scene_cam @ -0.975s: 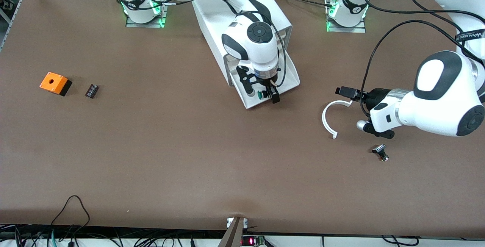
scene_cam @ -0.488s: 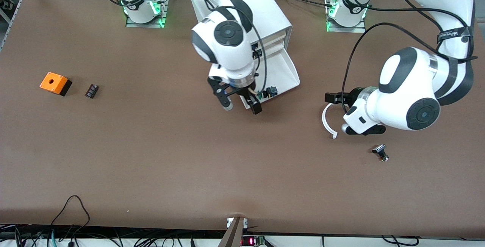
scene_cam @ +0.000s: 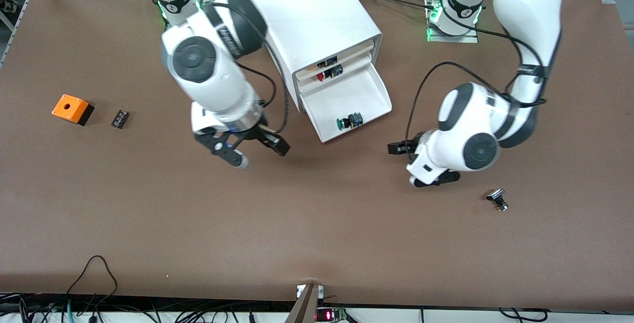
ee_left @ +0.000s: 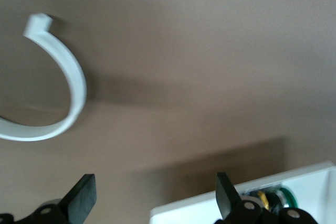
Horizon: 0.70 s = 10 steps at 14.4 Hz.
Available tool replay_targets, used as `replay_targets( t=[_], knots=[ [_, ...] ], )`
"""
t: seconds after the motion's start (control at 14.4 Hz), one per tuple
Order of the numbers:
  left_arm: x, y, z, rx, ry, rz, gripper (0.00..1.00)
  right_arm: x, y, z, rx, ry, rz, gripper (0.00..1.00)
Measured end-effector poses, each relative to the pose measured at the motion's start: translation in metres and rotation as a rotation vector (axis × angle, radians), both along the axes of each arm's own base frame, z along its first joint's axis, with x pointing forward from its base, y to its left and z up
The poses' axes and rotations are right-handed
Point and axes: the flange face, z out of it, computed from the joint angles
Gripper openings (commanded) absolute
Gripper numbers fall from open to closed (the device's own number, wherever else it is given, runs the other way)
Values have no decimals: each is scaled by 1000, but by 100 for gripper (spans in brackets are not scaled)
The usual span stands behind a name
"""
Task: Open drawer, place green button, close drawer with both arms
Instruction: 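Push the drawer shut with the left gripper while the right gripper withdraws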
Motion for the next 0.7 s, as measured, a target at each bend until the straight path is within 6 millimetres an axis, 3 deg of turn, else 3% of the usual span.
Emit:
replay_targets(
  t=[0.28, 0.49, 0.7],
  knots=[
    [-46, -64, -44, 39, -38, 68, 100, 19, -88, 23, -61, 18, 188, 100],
    [-69, -74, -70, 50, -46, 74, 100, 23, -154, 38, -109, 17, 261, 100],
    [-91, -83, -82, 75, -31, 88, 100, 6, -201, 58, -128, 14, 307, 100]
  ],
)
